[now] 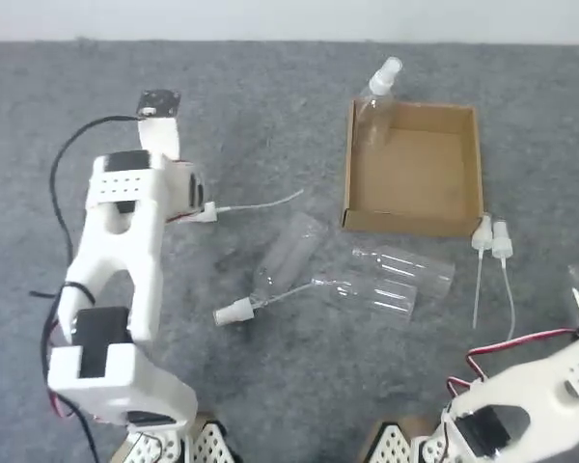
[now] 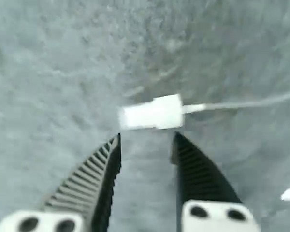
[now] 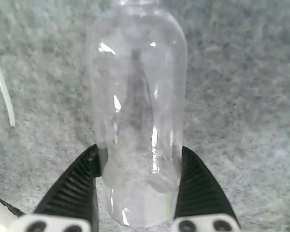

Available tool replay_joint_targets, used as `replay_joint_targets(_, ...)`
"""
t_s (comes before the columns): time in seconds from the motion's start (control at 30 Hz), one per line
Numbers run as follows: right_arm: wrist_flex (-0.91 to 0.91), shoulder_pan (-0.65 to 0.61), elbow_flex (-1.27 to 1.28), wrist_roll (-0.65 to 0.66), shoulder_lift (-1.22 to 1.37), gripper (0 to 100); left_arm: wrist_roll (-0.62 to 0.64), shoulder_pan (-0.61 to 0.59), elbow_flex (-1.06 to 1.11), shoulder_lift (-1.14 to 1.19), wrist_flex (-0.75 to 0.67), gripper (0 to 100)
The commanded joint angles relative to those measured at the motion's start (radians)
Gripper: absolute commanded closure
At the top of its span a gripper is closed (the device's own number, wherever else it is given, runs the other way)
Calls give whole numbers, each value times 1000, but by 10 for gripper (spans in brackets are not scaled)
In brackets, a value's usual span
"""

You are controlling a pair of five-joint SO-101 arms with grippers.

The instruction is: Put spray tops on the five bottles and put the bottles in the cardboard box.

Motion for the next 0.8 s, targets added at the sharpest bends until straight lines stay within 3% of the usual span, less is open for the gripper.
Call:
replay_joint_targets(0.0, 15, -12, -51, -9, -101, 988, 437, 46, -50, 15, -44, 769)
replay_joint_targets(0.1, 15, -7, -51, -8, -101, 988, 598, 41, -50, 83, -137, 757)
replay_joint_targets(0.33, 13, -15, -51, -8, -99, 988, 678, 11, -93, 190, -158, 757)
replay_joint_targets(0.6, 13, -21, -51, -5, -101, 988, 664, 12, -131, 272, -138, 758)
replay_joint_targets(0.77, 13, -18, -51, -3, -101, 988, 506, 23, -165, 272, -78, 852)
